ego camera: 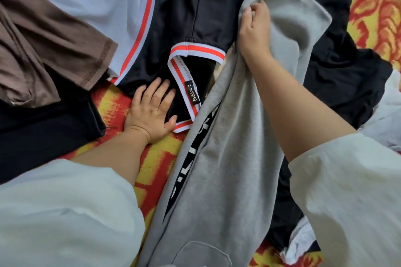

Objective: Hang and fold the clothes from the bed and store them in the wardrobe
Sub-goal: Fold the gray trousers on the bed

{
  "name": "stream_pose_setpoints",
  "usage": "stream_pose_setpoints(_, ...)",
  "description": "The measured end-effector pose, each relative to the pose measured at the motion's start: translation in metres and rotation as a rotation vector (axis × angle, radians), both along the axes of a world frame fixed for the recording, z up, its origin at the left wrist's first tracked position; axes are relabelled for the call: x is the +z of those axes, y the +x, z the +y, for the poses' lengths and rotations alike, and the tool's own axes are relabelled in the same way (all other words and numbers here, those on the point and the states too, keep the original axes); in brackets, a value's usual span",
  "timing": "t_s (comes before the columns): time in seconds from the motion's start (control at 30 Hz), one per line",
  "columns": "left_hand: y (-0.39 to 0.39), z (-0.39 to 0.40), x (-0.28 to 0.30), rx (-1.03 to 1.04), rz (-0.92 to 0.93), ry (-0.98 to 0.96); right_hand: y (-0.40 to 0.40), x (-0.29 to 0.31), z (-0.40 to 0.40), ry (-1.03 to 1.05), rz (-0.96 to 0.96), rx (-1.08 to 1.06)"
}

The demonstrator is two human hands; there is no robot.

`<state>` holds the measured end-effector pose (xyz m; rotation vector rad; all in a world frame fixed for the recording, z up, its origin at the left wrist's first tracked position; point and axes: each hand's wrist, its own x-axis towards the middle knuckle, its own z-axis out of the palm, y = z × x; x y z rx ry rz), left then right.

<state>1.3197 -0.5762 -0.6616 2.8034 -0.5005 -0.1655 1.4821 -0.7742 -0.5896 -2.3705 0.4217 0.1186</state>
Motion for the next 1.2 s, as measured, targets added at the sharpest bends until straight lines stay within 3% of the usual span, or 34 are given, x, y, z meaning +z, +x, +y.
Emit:
stream_pose_setpoints(0.17,0.000,0.000,0.002,-0.025,-0.008,-0.003,-0.096,0.011,0.012,-0.049,-0.165,-0.097)
stream_pose_setpoints(0.37,-0.002,0.002,-0.002,-0.041,-0.074,-0.009,-0.296,-0.031,0.046,-0.259,0.122,0.115)
stream_pose_setpoints(0.53,-0.002,0.003,-0.006,-0.065,-0.105,0.003,-0.300,-0.052,0.059,-0.496,0.123,0.127)
stream_pose_setpoints(0.8,-0.008,-0.004,0.018,-0.039,0.066,0.132,-0.302,-0.062,0.058,-0.627,0.047,0.099)
stream_pose_setpoints(0.93,-0.045,0.000,0.019,0.007,0.116,0.123,-0.301,-0.061,0.060,-0.621,0.061,0.096)
stream_pose_setpoints(1.07,-0.115,0.027,0.016,0.026,0.140,0.065,-0.301,-0.045,0.061,-0.562,0.270,0.111)
stream_pose_setpoints(1.2,-0.174,0.067,0.014,0.034,0.137,0.068,-0.309,-0.017,0.066,-0.311,0.246,0.056)
